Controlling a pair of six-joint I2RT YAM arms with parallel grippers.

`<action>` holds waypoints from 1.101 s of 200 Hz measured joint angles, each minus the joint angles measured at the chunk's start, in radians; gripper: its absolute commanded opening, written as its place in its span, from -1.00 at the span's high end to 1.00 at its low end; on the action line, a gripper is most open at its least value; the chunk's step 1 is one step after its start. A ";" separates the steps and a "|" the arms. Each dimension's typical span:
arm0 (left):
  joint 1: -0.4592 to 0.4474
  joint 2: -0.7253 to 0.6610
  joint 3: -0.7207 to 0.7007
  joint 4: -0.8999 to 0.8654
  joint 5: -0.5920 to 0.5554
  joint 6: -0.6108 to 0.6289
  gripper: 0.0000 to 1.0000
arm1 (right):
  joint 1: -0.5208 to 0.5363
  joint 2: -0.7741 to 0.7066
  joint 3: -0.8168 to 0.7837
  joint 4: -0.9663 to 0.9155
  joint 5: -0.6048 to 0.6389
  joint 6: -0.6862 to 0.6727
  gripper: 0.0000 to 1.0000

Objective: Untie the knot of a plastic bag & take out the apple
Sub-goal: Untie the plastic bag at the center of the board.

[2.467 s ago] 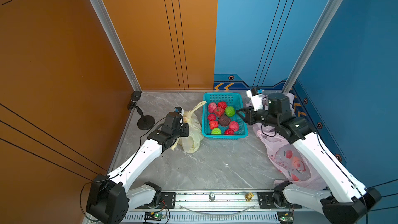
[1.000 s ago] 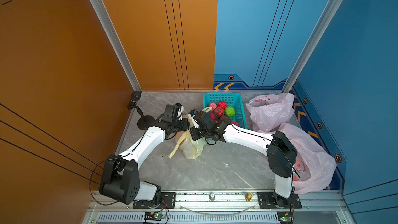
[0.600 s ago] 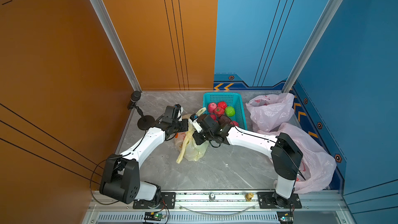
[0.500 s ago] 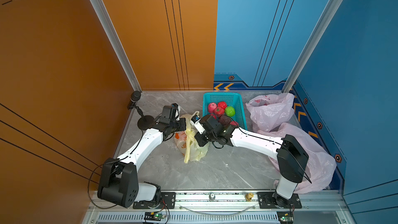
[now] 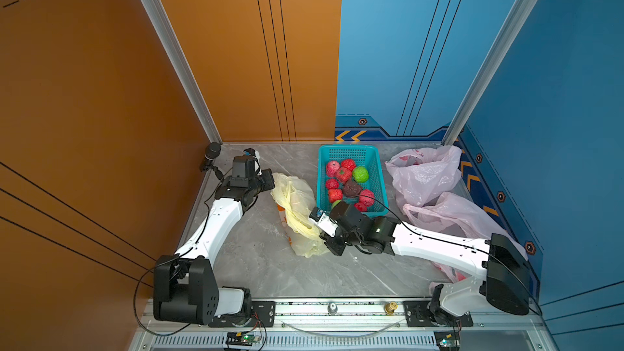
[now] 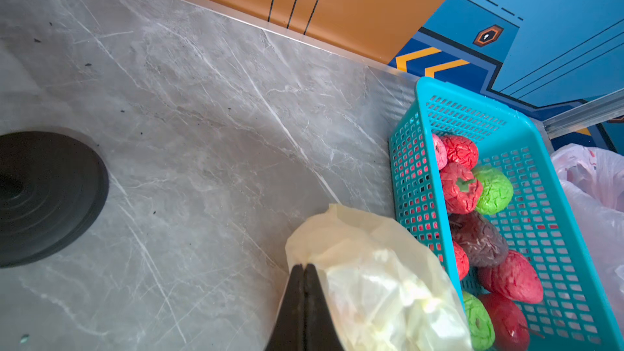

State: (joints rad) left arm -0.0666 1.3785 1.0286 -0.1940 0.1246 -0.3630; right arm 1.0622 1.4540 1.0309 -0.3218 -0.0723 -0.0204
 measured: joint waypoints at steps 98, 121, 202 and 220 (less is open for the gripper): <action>0.062 0.091 0.060 0.026 0.056 -0.002 1.00 | -0.036 -0.138 -0.116 -0.007 0.034 -0.004 1.00; 0.071 0.097 0.065 0.022 0.069 0.001 1.00 | -0.058 -0.194 -0.142 -0.005 0.006 0.016 1.00; -0.023 0.057 0.078 -0.017 0.085 0.010 -0.05 | -0.059 -0.115 0.076 0.012 -0.111 0.108 0.05; -0.048 -0.029 0.067 -0.047 0.071 0.009 -0.12 | -0.059 -0.023 0.197 0.010 -0.110 0.127 -0.09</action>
State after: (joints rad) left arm -0.1146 1.3499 1.0958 -0.2409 0.1959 -0.3538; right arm 1.0031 1.4315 1.2282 -0.3119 -0.1825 0.1066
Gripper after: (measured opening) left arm 0.545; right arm 0.504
